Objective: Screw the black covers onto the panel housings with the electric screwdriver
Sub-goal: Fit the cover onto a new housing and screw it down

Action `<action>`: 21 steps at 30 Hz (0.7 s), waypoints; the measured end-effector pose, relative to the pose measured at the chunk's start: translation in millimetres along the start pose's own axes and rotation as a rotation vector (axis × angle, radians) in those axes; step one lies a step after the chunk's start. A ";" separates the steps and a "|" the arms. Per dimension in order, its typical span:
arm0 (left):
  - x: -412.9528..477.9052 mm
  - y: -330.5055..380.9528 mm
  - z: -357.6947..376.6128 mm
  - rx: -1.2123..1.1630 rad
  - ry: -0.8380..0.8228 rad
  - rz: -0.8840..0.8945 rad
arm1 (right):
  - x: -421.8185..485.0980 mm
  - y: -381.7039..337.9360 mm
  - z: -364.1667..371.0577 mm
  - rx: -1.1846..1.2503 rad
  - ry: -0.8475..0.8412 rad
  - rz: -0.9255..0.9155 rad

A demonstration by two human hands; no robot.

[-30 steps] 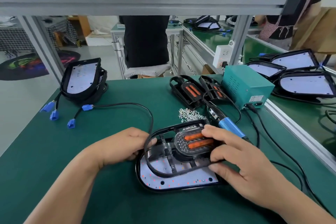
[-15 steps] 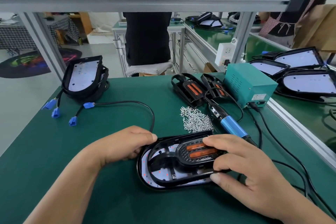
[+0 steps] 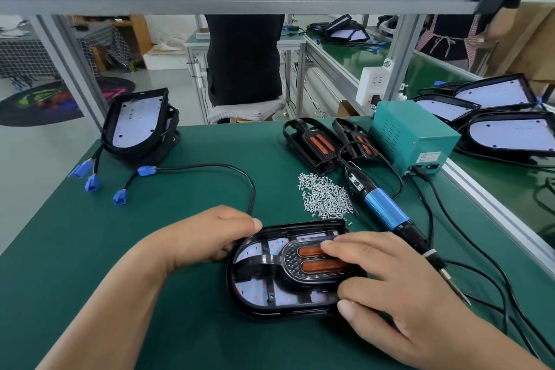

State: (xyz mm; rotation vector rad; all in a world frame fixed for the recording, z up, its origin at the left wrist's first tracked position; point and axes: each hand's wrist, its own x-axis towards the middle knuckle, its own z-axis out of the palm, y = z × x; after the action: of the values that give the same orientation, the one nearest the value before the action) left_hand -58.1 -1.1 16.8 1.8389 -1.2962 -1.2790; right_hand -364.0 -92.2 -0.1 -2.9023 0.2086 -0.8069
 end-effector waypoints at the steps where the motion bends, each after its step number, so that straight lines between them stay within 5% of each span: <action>1: 0.4 -0.9 -0.3 0.003 -0.008 0.009 | 0.2 -0.5 0.1 -0.022 -0.009 -0.005; 12: 2.6 -5.3 -5.1 0.266 -0.053 0.174 | -1.2 4.0 2.9 0.127 -0.081 0.083; 15: 3.8 -6.6 -3.3 0.287 -0.071 0.169 | -3.2 13.7 -1.8 0.204 0.033 0.229; 18: 3.9 -5.5 -2.5 0.305 -0.081 0.173 | -1.9 37.5 -14.4 -0.096 0.169 0.515; 21: 3.6 -6.0 -2.1 0.316 -0.088 0.174 | -0.5 61.0 -18.3 -0.332 -0.070 0.738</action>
State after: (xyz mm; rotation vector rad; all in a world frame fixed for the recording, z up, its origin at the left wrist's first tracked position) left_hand -53.5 -2.3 11.3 1.8420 -1.7485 -1.1232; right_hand -379.9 -153.6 5.8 -2.7518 1.4108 -0.5634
